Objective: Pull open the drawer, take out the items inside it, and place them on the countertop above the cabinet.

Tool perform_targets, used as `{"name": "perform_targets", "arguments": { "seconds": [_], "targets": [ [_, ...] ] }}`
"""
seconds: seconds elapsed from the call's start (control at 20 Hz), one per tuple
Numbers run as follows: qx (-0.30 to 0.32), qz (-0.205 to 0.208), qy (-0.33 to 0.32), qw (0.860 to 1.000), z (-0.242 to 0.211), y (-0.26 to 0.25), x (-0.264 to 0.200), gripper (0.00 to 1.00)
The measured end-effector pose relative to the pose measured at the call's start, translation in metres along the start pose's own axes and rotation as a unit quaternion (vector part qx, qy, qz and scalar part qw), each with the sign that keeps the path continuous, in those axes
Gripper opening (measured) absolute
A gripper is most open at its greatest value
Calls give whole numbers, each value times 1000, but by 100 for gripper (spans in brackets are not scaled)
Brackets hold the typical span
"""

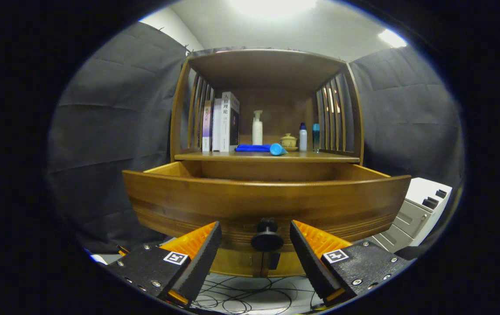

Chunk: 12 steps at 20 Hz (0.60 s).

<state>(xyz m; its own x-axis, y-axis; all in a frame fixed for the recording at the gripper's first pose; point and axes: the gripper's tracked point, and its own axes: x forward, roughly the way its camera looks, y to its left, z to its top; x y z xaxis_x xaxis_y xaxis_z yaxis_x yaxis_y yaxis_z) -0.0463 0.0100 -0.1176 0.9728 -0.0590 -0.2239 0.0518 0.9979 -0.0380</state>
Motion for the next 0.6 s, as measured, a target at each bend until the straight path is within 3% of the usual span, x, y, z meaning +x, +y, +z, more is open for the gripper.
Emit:
{"name": "perform_targets", "arguments": {
  "seconds": [0.2,0.6],
  "targets": [
    [-10,7,16,1000,-15,3,13,96],
    [-19,0,-3,1000,-3,-2,24,93]
  ]
}}
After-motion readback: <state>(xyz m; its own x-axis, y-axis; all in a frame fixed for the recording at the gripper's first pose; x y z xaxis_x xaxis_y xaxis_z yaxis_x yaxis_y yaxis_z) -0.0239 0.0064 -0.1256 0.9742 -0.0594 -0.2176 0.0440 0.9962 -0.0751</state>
